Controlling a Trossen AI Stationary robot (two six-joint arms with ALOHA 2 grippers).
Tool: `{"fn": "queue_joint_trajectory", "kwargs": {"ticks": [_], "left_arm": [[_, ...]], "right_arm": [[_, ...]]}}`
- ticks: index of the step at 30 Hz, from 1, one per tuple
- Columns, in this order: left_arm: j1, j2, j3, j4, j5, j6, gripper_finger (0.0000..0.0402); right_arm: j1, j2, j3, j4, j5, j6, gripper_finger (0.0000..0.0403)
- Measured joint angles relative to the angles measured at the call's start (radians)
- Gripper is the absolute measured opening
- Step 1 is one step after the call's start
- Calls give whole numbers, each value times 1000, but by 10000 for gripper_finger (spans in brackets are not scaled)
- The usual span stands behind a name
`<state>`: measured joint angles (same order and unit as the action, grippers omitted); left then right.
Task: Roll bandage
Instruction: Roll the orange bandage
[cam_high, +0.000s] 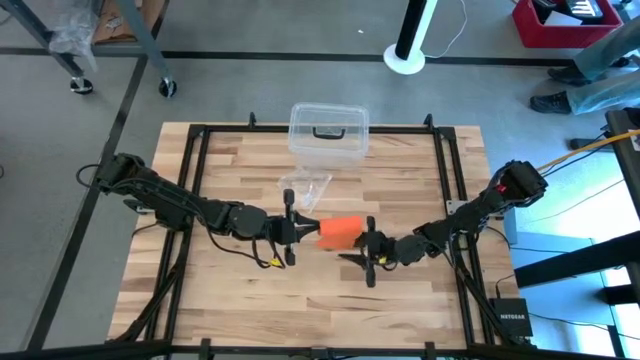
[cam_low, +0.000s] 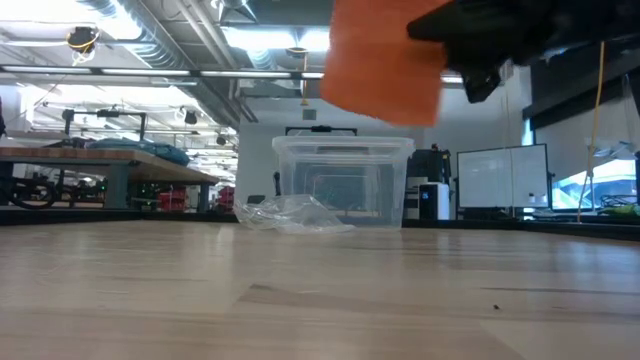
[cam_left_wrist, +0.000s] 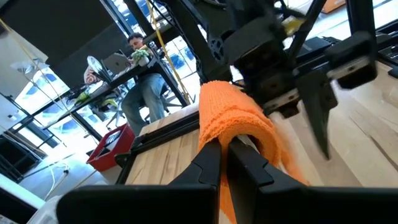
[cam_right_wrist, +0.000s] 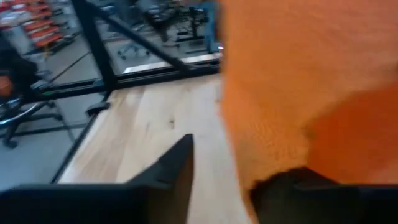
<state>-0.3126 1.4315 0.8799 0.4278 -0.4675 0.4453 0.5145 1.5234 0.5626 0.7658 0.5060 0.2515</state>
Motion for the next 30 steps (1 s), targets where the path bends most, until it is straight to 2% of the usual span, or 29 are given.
{"fn": "queue_joint_trajectory", "kwargs": {"ticks": [4, 6, 11, 15, 18, 23, 30], "left_arm": [[0, 0, 0, 0, 0, 0, 6], [0, 0, 0, 0, 0, -1, 6], [0, 0, 0, 0, 0, 0, 6], [0, 0, 0, 0, 0, 2, 6], [-6, 0, 0, -1, 22, 3, 6], [-10, 0, 0, -13, 50, 25, 6], [-9, 0, 0, -48, 51, 34, 6]], "right_arm": [[57, 0, 22, -15, 17, -79, 28], [90, 0, 46, -23, 52, -141, 9], [167, -33, 188, -108, 136, -339, 22], [180, -61, 347, -328, 182, -484, 6], [177, -92, 468, -519, 204, -586, 9], [107, -133, 634, -748, 221, -658, 16], [-18, -205, 733, -848, 330, -708, 5]]}}
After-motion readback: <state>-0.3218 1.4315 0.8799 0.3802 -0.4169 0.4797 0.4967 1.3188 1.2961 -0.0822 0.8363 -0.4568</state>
